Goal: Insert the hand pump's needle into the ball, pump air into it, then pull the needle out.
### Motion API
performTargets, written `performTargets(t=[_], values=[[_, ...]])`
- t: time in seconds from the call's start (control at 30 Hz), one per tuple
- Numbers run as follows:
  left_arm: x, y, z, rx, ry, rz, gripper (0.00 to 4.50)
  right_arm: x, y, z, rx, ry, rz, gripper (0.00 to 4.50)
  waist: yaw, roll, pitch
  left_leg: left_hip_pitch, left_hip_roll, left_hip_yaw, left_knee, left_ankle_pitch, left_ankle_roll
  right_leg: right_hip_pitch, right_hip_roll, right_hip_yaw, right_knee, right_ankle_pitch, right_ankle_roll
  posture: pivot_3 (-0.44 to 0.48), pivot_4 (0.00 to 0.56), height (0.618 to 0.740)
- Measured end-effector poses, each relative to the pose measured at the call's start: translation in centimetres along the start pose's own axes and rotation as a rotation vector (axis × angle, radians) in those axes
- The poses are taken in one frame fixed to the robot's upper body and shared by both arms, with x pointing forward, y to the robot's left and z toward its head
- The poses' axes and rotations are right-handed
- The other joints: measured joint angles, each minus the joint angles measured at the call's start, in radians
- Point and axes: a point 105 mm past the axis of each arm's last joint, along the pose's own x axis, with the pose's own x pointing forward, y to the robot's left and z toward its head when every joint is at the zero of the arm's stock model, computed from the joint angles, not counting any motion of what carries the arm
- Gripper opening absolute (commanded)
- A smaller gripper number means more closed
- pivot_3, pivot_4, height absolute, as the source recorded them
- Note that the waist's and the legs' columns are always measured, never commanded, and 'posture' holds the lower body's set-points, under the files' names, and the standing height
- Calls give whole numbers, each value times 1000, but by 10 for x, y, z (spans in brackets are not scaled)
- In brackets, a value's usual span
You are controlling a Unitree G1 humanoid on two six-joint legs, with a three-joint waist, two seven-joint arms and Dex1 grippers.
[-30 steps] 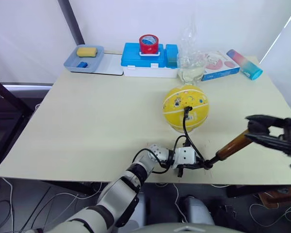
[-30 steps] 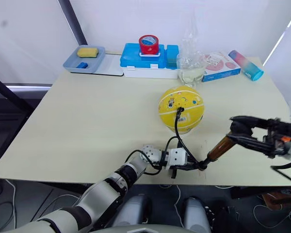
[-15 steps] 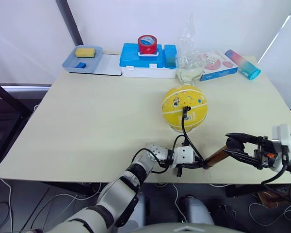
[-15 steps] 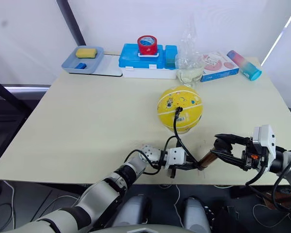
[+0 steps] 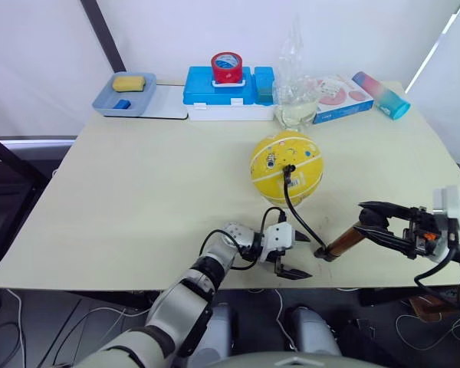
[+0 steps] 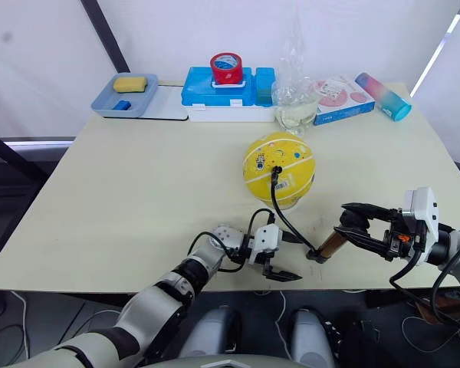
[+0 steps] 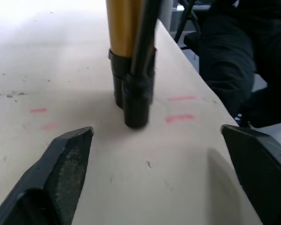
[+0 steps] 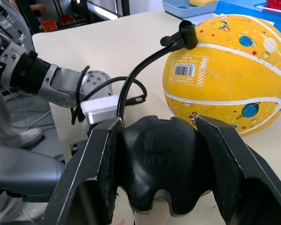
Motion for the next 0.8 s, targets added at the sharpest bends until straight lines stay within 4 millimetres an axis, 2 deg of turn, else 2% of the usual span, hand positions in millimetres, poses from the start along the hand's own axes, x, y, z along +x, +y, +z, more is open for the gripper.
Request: performTargets(t=[0.2, 0.4, 0.47, 0.8], values=[[-16, -8, -2, -5, -33, -8, 4500, 2, -1, 4, 10, -16, 9, 1999, 1, 2, 1, -2, 0, 2, 0, 0, 0, -3, 0, 2, 1, 0, 0, 0, 150, 739], [-43, -18, -3, -33, -65, 5, 4500, -3, -4, 11, 6, -16, 11, 1999, 1, 6, 4, -6, -1, 2, 0, 0, 0, -7, -1, 3, 2, 1, -1, 0, 150, 739], [-48, -20, 0, -30, -80, 7, 4500, -3, -3, 12, 12, -12, 19, 1999, 2, 7, 4, -7, -1, 2, 1, 0, 0, -8, -1, 3, 2, 1, -1, 0, 150, 739], [-110, -25, 32, 10, -150, 111, 4500, -17, -3, 21, -15, 94, 62, 1999, 2, 11, 7, -11, -1, 2, 3, 0, 0, -10, -1, 4, 2, 1, -1, 0, 150, 739]])
